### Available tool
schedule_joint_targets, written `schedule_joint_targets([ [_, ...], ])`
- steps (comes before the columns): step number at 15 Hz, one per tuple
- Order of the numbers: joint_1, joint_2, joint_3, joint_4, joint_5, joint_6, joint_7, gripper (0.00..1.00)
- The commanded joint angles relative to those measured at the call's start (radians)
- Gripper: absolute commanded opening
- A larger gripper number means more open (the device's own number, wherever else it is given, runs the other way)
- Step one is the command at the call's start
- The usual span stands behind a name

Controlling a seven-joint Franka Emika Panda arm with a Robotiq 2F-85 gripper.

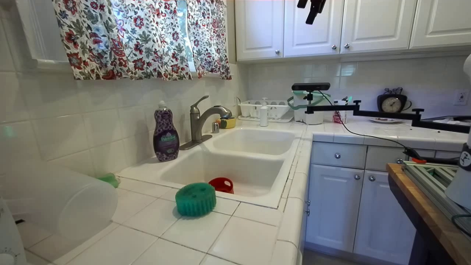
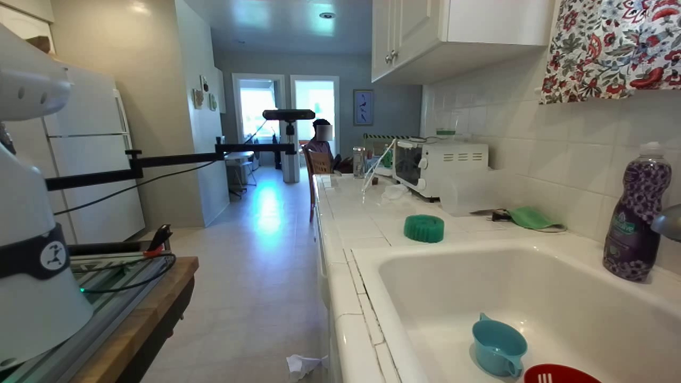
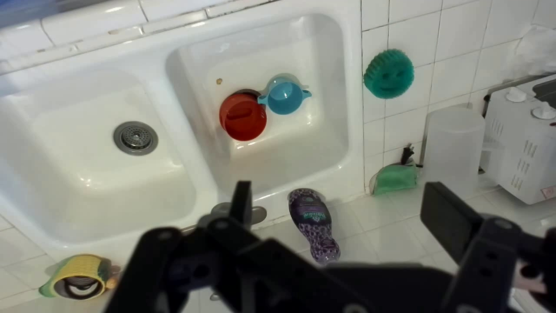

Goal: Open the tap

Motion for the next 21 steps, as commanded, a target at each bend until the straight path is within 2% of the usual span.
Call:
schedule_joint_targets([
  [1, -0.044, 0.013, 0.023, 0.006, 0.033, 0.043, 0.035, 1.00],
  [7, -0.056, 0.111, -0.057, 0.055, 0.133, 0.133, -0.016, 1.00],
  [13, -0.034, 0.308, -0.145, 0.177, 0.326, 0.191, -0.185, 1.00],
  [16, -0.043, 0.428, -0.145, 0.292, 0.447, 0.190, -0.199, 1.00],
  [18, -0.063, 0.518, -0.129, 0.381, 0.498, 0.175, -0.140, 1.00],
  [19, -0.076, 0.449, -0.107, 0.298, 0.454, 0.211, -0.163, 1.00],
  [21, -0.083, 0.507, -0.101, 0.351, 0.477, 0.210, -0.157, 1.00],
])
